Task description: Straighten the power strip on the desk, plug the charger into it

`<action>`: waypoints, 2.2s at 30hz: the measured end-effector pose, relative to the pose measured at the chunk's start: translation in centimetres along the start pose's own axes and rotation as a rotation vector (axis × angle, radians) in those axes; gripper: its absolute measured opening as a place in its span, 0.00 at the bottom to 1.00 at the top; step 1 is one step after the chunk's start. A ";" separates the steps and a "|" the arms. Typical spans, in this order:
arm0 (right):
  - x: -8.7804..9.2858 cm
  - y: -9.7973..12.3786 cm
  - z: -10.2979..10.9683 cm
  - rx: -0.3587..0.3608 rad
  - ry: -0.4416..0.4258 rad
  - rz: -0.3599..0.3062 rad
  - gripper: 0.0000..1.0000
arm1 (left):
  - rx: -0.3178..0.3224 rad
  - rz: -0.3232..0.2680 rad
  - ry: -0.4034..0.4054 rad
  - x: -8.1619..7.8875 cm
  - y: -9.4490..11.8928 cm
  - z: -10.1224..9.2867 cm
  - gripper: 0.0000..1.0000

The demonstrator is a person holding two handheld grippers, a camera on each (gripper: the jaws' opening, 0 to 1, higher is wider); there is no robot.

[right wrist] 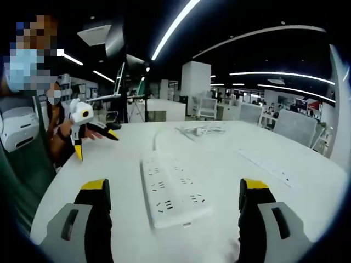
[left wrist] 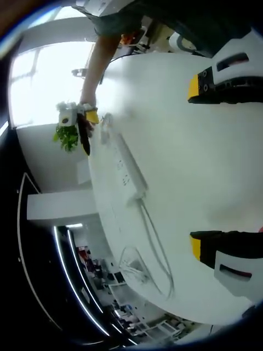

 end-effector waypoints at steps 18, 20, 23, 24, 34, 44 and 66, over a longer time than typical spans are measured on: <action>0.7 3.4 -1.0 0.074 -0.031 -0.037 0.97 | 0.002 -0.006 -0.002 -0.3 0.0 0.1 0.99; 0.9 3.7 -1.0 0.083 -0.031 -0.036 0.97 | 0.002 -0.005 -0.004 -0.3 0.0 0.2 0.99; 1.1 4.1 -1.1 0.091 -0.036 -0.041 0.97 | -0.004 -0.008 -0.001 -0.4 0.1 0.4 0.99; 1.2 4.2 -1.1 0.092 -0.036 -0.039 0.97 | -0.005 -0.008 -0.001 -0.4 0.1 0.4 0.99; 2.1 5.1 -1.2 0.111 -0.048 -0.038 0.96 | 0.001 0.000 -0.012 -0.6 -0.2 0.2 0.99; 2.6 7.0 -1.6 0.139 -0.062 -0.047 0.96 | 0.008 0.003 -0.019 -0.8 -0.4 -0.2 0.99; 5.0 11.0 -1.6 0.209 -0.116 -0.062 0.96 | 0.005 0.002 -0.012 -0.9 -0.5 -0.3 0.99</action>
Point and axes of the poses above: the point that each gripper's makers call its tool centre point, and the gripper's own axes: y roughly backward along the fingers, z roughly to its left, x roughly out of its underside, the point moved 4 cm from there along y, roughly backward along the fingers, and after that the axes turned 5 degrees about z, right-handed, at the moved point
